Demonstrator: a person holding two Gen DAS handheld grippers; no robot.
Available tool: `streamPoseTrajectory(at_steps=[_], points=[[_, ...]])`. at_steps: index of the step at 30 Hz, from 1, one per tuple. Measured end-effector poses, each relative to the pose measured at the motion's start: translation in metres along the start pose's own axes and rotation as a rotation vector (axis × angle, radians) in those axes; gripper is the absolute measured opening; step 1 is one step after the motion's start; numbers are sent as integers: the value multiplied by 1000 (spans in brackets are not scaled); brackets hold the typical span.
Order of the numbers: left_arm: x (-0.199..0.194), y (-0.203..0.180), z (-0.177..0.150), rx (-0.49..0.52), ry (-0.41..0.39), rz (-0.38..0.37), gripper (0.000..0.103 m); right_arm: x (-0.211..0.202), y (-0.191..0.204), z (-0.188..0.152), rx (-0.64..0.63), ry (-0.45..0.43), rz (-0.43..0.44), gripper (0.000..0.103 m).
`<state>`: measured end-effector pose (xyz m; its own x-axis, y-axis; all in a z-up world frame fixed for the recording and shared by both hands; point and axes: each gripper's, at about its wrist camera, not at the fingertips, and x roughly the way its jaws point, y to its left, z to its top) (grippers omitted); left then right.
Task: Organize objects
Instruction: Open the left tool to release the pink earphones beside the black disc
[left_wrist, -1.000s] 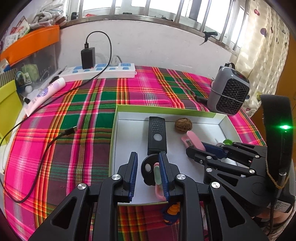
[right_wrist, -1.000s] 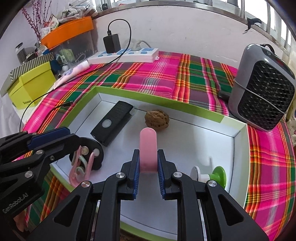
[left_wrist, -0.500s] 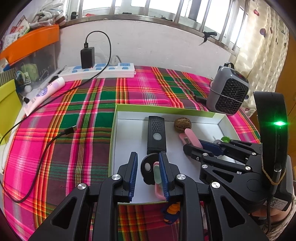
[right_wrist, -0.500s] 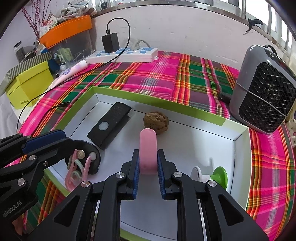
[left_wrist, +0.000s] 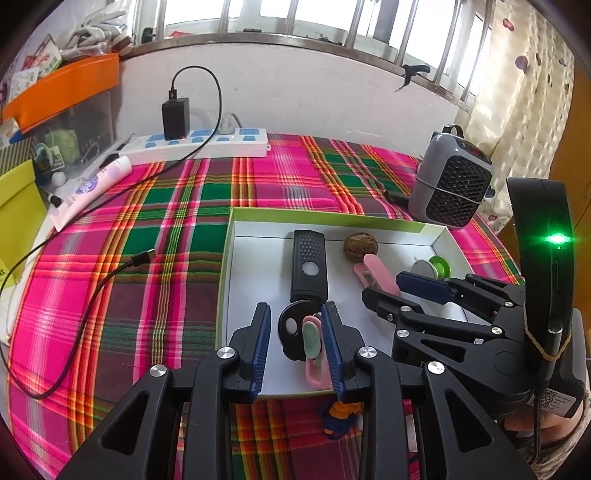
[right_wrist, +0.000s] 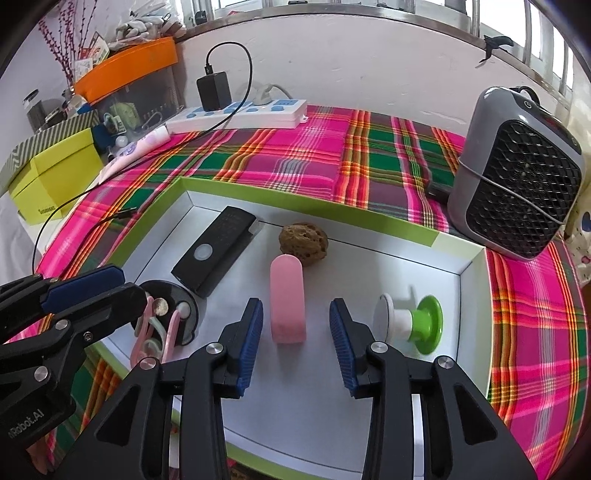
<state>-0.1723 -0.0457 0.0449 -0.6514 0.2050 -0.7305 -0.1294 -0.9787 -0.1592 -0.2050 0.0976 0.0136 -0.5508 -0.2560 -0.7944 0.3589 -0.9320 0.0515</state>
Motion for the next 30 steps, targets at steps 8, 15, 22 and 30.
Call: streamPoseTrajectory(at_steps=[8,15,22,30], points=[[-10,-6,-5,17,-15,1,30,-14,2,-6,7,-30,-9,43],[-21,-8,-12,27,-32,11,31,-26,1,-13,26,-48,-9,43],[-34,-11,-21,28,-49,15,31,-44,5,-24,36,-79,-5,43],[-47,-13,-37,20,-51,-6,33,-65,8,-41,54,-112,-1,43]])
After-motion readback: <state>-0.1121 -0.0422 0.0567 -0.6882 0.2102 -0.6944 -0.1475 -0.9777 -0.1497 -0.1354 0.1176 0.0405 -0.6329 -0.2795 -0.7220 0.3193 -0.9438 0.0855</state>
